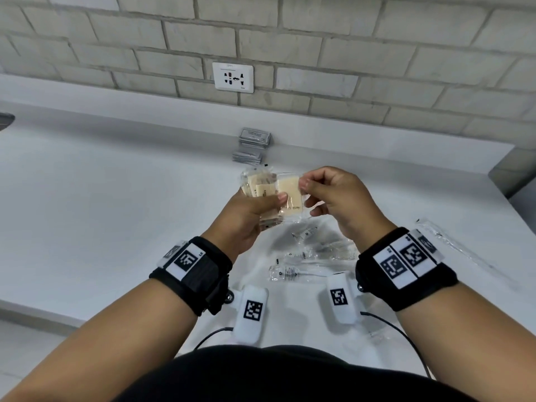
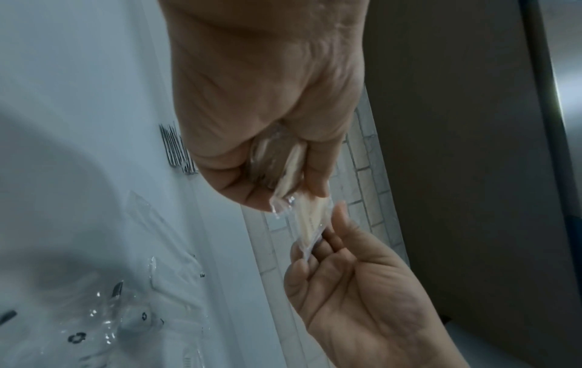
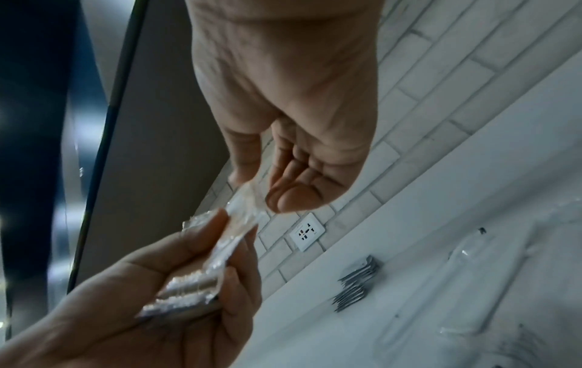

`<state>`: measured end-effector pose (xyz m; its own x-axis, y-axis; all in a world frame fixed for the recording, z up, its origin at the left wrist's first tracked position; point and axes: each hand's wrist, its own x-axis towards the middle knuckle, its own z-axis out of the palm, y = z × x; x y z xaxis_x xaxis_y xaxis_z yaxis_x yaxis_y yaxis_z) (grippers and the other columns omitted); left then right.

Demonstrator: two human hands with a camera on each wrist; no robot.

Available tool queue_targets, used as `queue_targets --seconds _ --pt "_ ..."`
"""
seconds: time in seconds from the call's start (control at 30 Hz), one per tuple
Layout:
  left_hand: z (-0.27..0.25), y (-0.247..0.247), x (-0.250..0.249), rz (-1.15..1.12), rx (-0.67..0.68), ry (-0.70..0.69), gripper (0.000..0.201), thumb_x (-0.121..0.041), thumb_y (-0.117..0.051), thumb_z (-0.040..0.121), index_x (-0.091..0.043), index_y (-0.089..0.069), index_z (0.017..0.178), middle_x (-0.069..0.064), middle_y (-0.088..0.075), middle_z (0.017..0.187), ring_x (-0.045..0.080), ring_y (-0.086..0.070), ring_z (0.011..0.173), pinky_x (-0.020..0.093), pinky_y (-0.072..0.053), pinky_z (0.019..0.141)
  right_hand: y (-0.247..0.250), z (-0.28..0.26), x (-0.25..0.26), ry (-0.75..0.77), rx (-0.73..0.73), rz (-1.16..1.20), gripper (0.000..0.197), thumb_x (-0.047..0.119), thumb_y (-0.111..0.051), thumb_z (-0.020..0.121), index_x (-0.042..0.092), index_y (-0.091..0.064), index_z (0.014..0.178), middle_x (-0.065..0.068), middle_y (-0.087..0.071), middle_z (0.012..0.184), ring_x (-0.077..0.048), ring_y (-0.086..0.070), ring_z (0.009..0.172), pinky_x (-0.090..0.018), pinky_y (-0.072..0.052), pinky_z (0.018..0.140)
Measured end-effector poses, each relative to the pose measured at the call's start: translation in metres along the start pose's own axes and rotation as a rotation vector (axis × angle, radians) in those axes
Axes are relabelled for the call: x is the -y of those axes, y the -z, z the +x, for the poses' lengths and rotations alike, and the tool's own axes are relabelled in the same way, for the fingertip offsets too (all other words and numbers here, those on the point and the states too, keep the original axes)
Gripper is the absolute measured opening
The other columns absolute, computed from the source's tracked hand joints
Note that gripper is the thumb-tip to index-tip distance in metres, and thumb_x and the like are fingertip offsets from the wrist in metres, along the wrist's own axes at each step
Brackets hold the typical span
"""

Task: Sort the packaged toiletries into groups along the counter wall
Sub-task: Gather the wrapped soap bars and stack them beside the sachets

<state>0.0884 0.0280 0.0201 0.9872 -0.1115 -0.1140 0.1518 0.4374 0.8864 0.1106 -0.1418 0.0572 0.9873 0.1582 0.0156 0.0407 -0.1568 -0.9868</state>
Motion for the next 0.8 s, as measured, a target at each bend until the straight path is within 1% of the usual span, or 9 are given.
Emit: queue_targets --seconds 0.2,0.3,0.37,0.43,0.5,0.6,0.67,0.73,0.8 --pt "0.0 0.002 0.0 0.045 -0.027 0.016 0.048 0.001 -0.066 0.083 0.003 -0.051 0.128 0.011 -0.068 0.091 0.021 -0.068 0.073 0.025 -0.052 0.056 -0.006 0.005 -0.001 0.045 0.007 -0.175 0.016 0.011 -0.065 0.089 0.017 -0.066 0.074 -0.001 -0.062 0.066 -0.013 -0.055 0.054 -0.028 -0.046 0.053" --pt "0.0 0.007 -0.005 0.096 0.016 0.034 0.039 0.003 -0.065 0.082 -0.002 -0.056 0.12 0.008 -0.067 0.086 0.019 -0.067 0.07 0.025 -0.052 0.056 -0.007 0.006 0.0 0.03 0.058 -0.118 0.01 0.013 -0.066 0.088 0.018 -0.067 0.079 0.001 -0.062 0.065 -0.014 -0.054 0.054 -0.026 -0.043 0.051" --pt "-0.001 0.009 -0.008 0.173 0.059 0.041 0.033 0.005 -0.066 0.08 -0.008 -0.059 0.11 0.004 -0.068 0.081 0.019 -0.066 0.07 0.025 -0.052 0.056 -0.007 0.006 0.002 0.025 0.111 -0.168 0.008 0.017 -0.072 0.083 0.017 -0.068 0.076 0.009 -0.062 0.059 -0.008 -0.05 0.05 -0.023 -0.04 0.049" --pt "-0.004 0.01 -0.009 0.202 0.073 0.037 0.037 0.004 -0.07 0.077 -0.009 -0.06 0.11 0.006 -0.068 0.082 0.022 -0.065 0.074 0.026 -0.052 0.058 -0.006 0.008 0.004 0.012 0.138 -0.2 0.013 0.014 -0.075 0.08 0.012 -0.066 0.071 0.008 -0.06 0.054 -0.007 -0.042 0.044 -0.022 -0.036 0.047" --pt "-0.006 0.011 -0.009 0.162 0.073 0.026 0.044 0.0 -0.073 0.072 -0.01 -0.06 0.112 0.009 -0.067 0.089 0.026 -0.065 0.081 0.028 -0.053 0.062 -0.007 0.009 0.007 -0.025 0.151 -0.093 0.014 0.01 -0.075 0.078 0.008 -0.063 0.071 0.001 -0.061 0.056 -0.01 -0.042 0.042 -0.023 -0.037 0.045" --pt "-0.009 0.016 -0.012 0.054 0.113 0.018 0.046 -0.002 -0.07 0.071 -0.014 -0.058 0.114 0.012 -0.066 0.097 0.028 -0.066 0.086 0.034 -0.051 0.07 -0.011 0.008 0.01 -0.144 0.188 0.258 0.014 0.01 -0.072 0.07 0.007 -0.059 0.071 -0.004 -0.056 0.058 -0.012 -0.047 0.041 -0.023 -0.044 0.042" --pt "-0.011 0.019 -0.018 0.042 0.165 0.031 0.042 0.0 -0.066 0.074 -0.013 -0.057 0.113 0.008 -0.069 0.091 0.022 -0.068 0.078 0.028 -0.053 0.062 -0.012 0.008 0.009 -0.206 0.246 0.385 0.014 0.012 -0.069 0.068 0.007 -0.057 0.074 -0.005 -0.053 0.06 -0.012 -0.049 0.041 -0.023 -0.047 0.043" --pt "-0.014 0.023 -0.024 0.134 0.199 0.055 0.037 0.007 -0.064 0.078 -0.009 -0.058 0.112 0.003 -0.069 0.079 0.016 -0.067 0.066 0.021 -0.05 0.052 -0.011 0.008 0.01 -0.223 0.355 0.323 0.014 0.014 -0.068 0.071 0.007 -0.06 0.08 -0.005 -0.054 0.065 -0.013 -0.052 0.046 -0.025 -0.049 0.047" --pt "-0.017 0.027 -0.029 0.258 0.193 0.059 0.037 0.012 -0.064 0.079 -0.003 -0.058 0.112 0.0 -0.067 0.07 0.011 -0.064 0.057 0.017 -0.046 0.046 -0.012 0.009 0.012 -0.164 0.441 0.042 0.015 0.015 -0.07 0.076 0.007 -0.065 0.088 -0.002 -0.06 0.069 -0.012 -0.053 0.055 -0.022 -0.047 0.053"
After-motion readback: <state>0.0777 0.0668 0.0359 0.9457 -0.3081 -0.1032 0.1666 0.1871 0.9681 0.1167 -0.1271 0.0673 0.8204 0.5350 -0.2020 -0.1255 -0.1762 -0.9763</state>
